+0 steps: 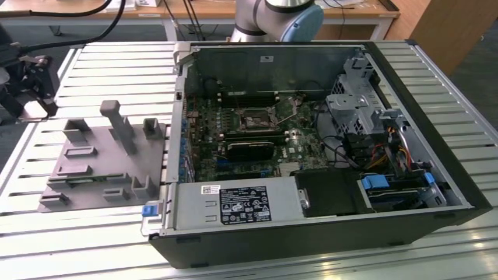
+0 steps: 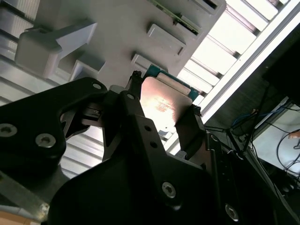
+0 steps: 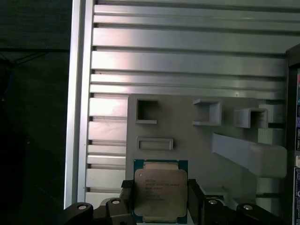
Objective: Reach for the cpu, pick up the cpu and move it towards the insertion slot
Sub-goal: 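Pick up the cpu and move it towards the insertion slot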
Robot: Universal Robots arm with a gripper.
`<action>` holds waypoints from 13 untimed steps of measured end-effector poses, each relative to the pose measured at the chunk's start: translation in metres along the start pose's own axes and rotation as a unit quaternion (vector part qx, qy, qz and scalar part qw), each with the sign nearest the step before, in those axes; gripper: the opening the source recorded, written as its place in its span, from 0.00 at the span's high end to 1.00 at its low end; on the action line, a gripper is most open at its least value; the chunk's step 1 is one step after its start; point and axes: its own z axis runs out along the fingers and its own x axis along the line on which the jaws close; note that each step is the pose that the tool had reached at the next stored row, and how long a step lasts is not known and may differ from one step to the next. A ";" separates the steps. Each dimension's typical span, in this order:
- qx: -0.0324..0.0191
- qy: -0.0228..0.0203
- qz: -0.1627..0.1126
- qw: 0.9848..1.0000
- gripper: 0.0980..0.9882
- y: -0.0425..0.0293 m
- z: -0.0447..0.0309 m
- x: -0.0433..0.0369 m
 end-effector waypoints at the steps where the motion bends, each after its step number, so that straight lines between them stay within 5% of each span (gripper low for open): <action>1: 0.000 0.000 0.000 1.000 0.50 0.0002 -0.0012 0.0000; 13: 0.002 0.000 0.000 1.000 0.50 0.0021 -0.0141 -0.0001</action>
